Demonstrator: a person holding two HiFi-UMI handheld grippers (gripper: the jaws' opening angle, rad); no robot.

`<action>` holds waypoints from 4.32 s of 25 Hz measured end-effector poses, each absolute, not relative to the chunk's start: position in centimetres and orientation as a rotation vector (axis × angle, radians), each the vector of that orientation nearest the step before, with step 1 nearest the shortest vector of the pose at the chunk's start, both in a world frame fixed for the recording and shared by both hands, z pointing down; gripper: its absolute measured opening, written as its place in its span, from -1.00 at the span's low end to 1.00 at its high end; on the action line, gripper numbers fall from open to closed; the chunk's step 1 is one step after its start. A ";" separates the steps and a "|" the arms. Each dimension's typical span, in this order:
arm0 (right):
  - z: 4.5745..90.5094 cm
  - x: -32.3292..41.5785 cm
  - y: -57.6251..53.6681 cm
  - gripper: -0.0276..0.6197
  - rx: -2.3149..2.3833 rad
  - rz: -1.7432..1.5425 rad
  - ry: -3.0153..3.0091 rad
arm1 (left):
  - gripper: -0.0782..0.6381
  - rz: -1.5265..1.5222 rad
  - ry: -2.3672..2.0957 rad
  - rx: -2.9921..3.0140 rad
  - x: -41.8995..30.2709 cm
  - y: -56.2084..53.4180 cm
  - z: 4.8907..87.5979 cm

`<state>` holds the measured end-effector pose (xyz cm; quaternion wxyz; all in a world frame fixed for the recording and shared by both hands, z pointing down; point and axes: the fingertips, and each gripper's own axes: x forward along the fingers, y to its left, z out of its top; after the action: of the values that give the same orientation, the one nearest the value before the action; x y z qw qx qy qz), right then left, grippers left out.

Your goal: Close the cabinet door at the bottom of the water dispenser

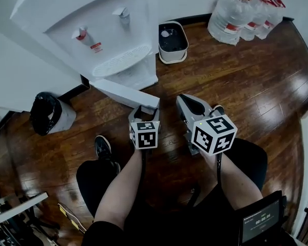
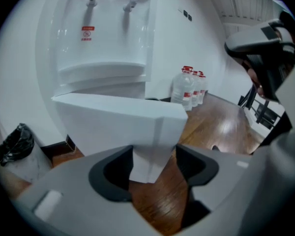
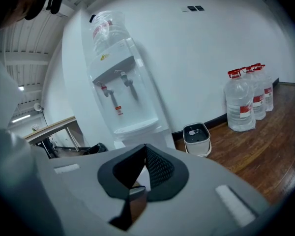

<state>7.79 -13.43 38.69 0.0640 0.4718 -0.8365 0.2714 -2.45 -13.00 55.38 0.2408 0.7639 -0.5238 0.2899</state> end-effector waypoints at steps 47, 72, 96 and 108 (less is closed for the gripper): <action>57.7 1.8 -28.1 -0.18 1.093 0.469 -2.159 | -0.16 0.816 -1.577 1.862 -11.2 -24.2 56.4; 57.1 1.4 -30.0 -0.17 1.037 0.323 -2.154 | -0.21 0.663 -1.619 1.734 -11.8 -25.0 55.6; 56.4 1.4 -32.0 -0.21 1.104 0.282 -2.064 | -0.21 0.671 -1.604 1.789 -11.4 -25.7 55.0; 49.2 1.4 -29.7 -0.50 1.251 0.505 -2.286 | -0.22 0.507 -1.557 1.846 -11.5 -23.2 50.1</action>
<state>1.35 -29.69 49.17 0.2412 0.4574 -0.8358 0.1846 -11.52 -23.25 50.08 0.3305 0.7061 -0.5955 0.1937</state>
